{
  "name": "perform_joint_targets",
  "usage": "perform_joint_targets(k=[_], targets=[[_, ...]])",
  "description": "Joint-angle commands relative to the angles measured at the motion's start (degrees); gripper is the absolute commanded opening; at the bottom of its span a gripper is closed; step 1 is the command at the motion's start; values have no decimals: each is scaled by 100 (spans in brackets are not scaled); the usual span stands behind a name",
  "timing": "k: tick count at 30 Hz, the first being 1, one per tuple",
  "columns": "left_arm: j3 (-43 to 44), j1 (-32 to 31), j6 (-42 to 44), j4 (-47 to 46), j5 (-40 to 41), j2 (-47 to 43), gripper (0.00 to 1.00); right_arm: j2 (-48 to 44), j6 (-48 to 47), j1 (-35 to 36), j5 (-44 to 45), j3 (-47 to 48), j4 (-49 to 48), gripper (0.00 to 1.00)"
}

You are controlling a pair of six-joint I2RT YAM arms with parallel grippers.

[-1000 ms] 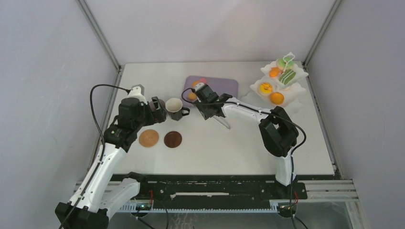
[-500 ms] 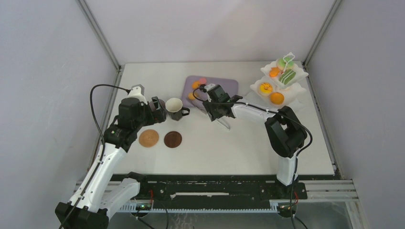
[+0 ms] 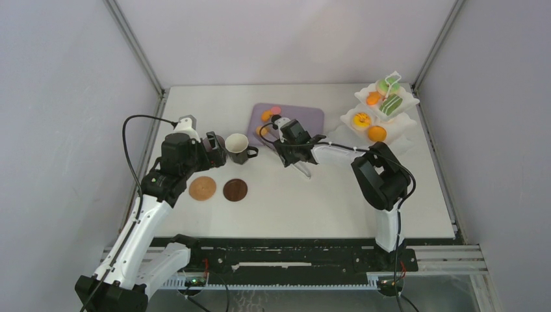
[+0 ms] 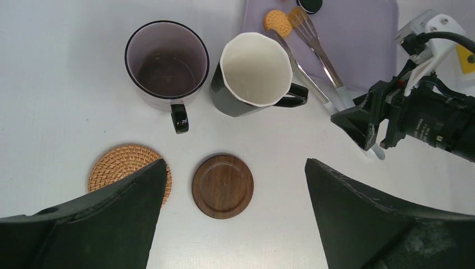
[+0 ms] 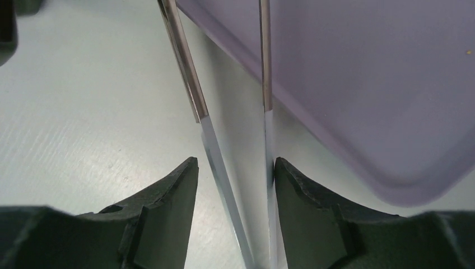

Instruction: Serve the afternoon tea

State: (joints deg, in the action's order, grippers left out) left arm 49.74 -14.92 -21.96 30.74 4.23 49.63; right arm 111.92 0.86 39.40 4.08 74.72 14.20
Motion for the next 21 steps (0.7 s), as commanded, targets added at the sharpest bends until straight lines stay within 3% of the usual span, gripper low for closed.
perform_joint_targets(k=[1,7,12,21], targets=[[402,36,31,-198,-52,6,97,170,-61,6,-140,34,-409,60],[393,37,-26,-215,-29,-13,98,249,-10,30,-196,35,-439,57],[413,45,-63,-140,84,-61,100,82,98,92,-129,34,-359,46],[427,42,-61,-69,166,-156,100,-599,564,89,-180,368,744,44]])
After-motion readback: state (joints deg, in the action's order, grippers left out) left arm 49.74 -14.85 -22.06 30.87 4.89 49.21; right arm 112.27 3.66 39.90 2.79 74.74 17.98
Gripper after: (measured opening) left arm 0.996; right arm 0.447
